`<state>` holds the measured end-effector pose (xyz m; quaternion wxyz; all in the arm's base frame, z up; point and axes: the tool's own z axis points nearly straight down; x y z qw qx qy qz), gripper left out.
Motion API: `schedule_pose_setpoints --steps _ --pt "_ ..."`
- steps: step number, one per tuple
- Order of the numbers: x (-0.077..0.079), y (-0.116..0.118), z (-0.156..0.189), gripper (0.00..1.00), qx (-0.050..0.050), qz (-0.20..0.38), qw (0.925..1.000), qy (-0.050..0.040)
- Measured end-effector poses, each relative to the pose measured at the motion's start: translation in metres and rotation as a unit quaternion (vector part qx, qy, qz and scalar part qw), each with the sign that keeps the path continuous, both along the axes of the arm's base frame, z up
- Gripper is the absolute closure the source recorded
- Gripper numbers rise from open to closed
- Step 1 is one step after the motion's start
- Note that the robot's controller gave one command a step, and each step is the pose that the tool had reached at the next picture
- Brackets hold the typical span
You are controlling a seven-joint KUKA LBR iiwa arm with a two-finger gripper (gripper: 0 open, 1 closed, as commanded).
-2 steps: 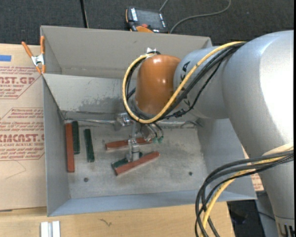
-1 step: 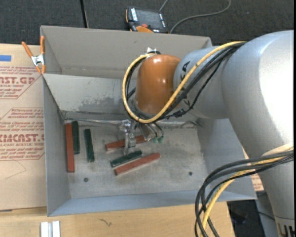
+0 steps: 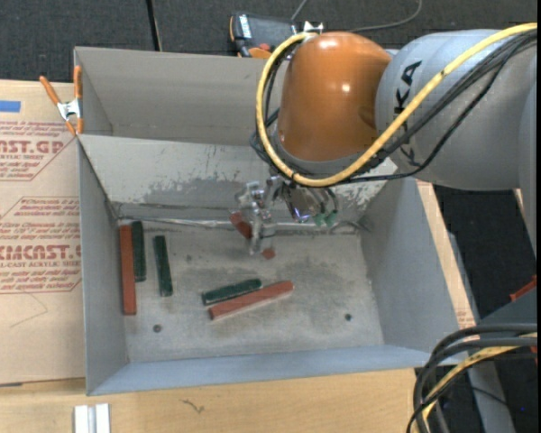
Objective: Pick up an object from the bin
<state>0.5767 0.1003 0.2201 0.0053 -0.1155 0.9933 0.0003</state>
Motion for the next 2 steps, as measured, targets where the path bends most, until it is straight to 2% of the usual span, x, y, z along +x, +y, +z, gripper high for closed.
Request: schedule_pose_setpoints --steps 1,2 --pt "-0.053 0.034 -0.089 1.0 0.0 0.032 0.9994 0.01" --pt "-0.064 0.035 0.031 1.0 0.0 0.051 0.9987 0.0002"
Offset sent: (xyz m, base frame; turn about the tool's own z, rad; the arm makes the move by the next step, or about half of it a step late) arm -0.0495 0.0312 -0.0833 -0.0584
